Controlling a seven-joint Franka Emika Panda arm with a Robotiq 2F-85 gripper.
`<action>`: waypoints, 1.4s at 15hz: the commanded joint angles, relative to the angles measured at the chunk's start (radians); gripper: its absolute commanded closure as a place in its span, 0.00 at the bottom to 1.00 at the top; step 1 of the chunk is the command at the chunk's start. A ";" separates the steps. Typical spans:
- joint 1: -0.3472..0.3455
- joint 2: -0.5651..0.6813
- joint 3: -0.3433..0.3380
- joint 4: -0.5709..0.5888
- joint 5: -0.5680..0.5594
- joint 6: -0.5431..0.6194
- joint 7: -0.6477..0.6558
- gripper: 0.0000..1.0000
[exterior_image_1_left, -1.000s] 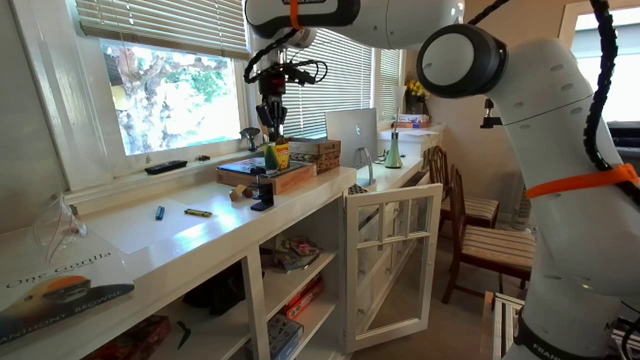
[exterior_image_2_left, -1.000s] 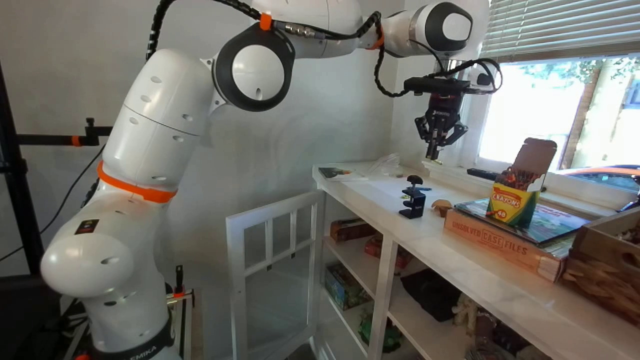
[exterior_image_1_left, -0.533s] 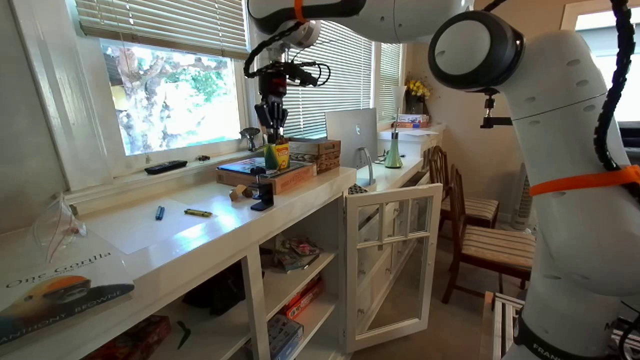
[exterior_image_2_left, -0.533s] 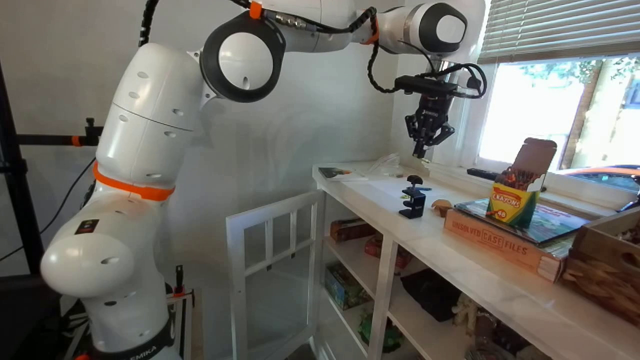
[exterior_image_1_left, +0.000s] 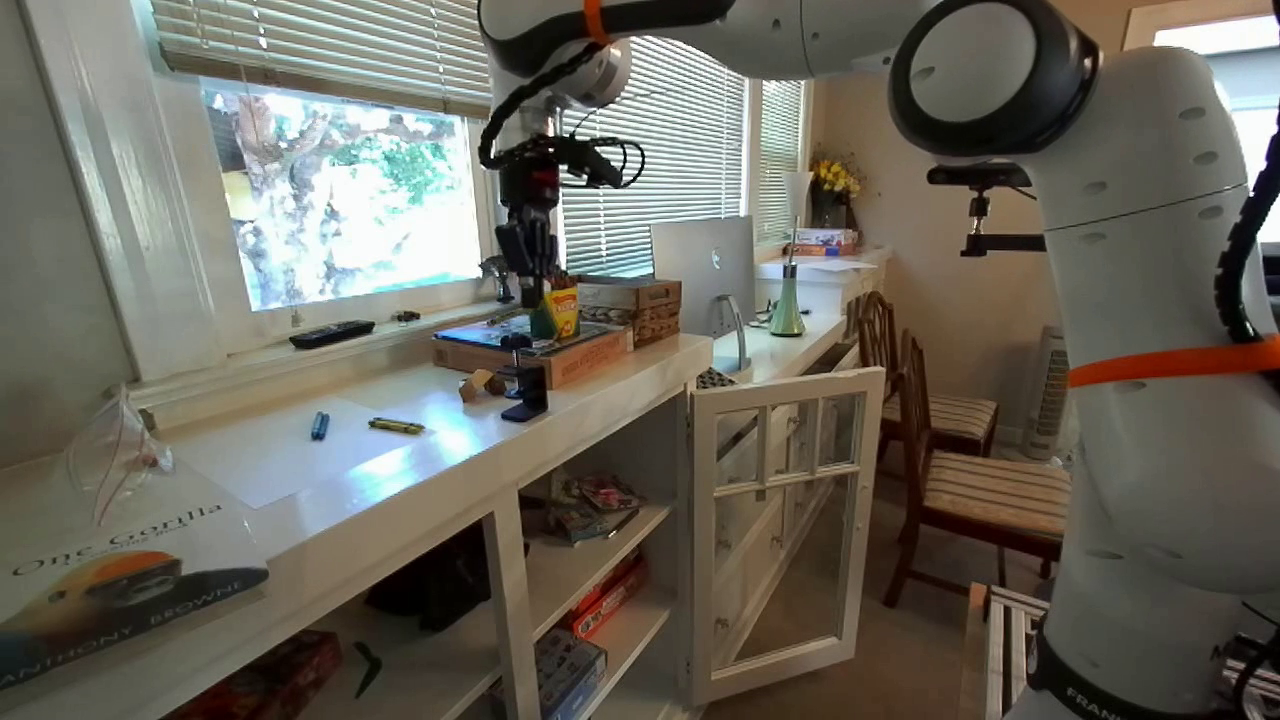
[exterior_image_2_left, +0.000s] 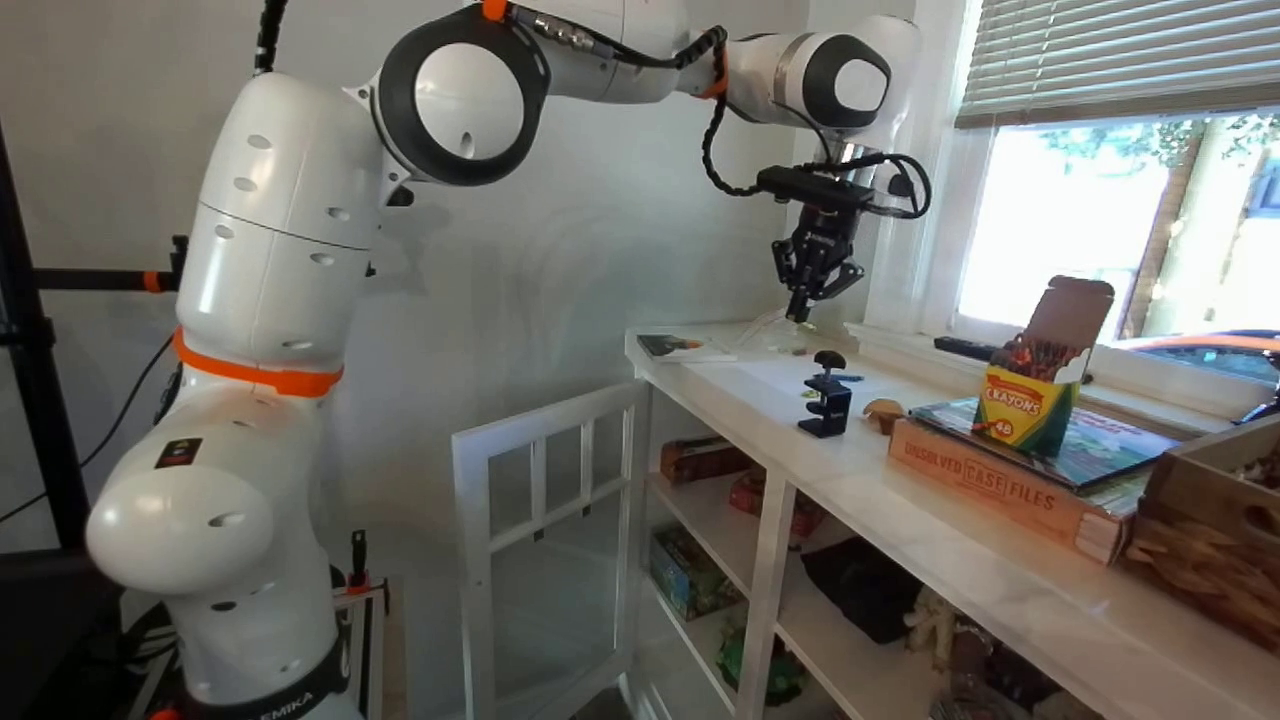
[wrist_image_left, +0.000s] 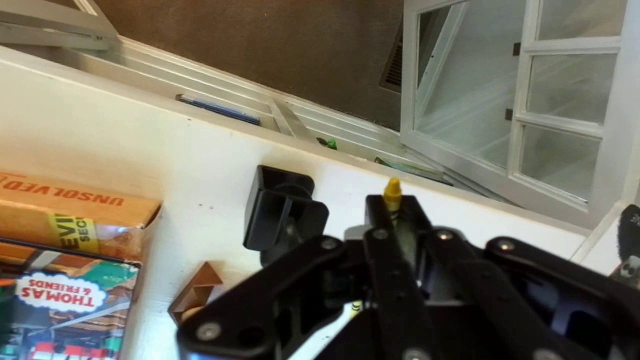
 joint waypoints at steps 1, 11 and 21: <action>0.019 -0.047 0.021 -0.117 -0.003 0.073 -0.048 0.97; 0.066 -0.043 0.019 -0.308 -0.042 0.304 0.001 0.97; 0.091 -0.029 0.013 -0.400 -0.103 0.385 0.139 0.97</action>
